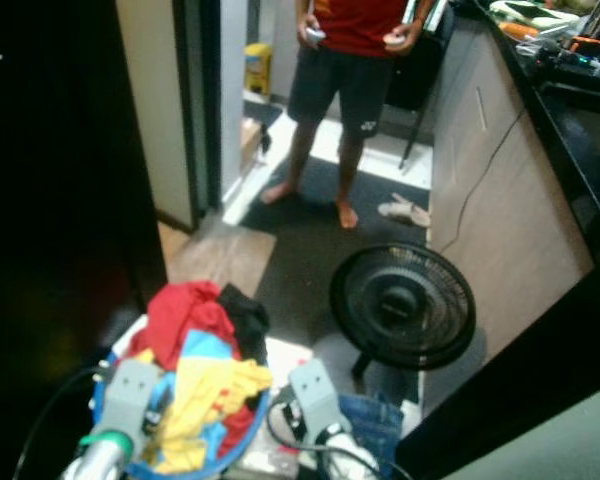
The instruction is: Clothes washing
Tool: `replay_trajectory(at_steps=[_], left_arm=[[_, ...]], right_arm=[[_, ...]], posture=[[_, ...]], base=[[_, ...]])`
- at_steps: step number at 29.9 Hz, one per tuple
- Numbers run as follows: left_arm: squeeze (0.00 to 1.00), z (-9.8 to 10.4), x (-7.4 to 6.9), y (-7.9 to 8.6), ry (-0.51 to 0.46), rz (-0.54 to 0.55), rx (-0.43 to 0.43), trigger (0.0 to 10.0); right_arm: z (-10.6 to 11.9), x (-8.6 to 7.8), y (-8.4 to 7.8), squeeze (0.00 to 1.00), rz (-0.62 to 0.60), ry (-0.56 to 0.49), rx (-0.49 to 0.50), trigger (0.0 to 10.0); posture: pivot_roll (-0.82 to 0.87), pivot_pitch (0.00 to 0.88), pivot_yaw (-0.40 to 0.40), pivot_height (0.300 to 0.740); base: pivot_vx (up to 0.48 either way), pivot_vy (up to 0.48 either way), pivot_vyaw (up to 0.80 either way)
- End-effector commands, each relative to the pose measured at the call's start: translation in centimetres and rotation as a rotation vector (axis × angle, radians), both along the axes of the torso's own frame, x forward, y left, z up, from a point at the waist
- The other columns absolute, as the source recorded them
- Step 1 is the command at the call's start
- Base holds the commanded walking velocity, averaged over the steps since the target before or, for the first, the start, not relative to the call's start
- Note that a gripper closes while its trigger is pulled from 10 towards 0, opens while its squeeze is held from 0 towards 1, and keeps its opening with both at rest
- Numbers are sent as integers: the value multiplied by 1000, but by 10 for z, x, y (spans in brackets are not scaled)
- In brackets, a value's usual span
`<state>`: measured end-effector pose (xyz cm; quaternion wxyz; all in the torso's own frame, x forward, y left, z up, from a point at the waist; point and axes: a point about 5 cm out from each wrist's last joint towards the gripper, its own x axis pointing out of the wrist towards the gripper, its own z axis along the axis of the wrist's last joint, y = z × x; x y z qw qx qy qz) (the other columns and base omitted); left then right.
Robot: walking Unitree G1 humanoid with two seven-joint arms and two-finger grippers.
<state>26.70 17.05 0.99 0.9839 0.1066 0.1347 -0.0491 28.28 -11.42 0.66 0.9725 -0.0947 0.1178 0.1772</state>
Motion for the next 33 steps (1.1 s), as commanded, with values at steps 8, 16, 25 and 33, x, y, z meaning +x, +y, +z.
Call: replay_trajectory(at_steps=[8,16,25,33], left_arm=[[0,40,9,-44,-60,-382,51,10000],[0,50,23,-45,-114,-341,119,10000],[0,16,13,-16,102,-277,271,10000],[0,-34,-39,4,461,-353,253,10000]], right_arm=[[47,30,1,0,-35,-215,92,10000],[69,41,8,0,-36,-302,122,10000],[49,30,17,0,14,-218,82,10000],[28,18,3,0,-15,-127,34,10000]], posture=[[78,107,-33,740],[73,156,-22,740],[106,271,-13,740],[121,355,-8,740]], base=[[0,0,0],[0,0,0],[0,0,0],[0,0,0]])
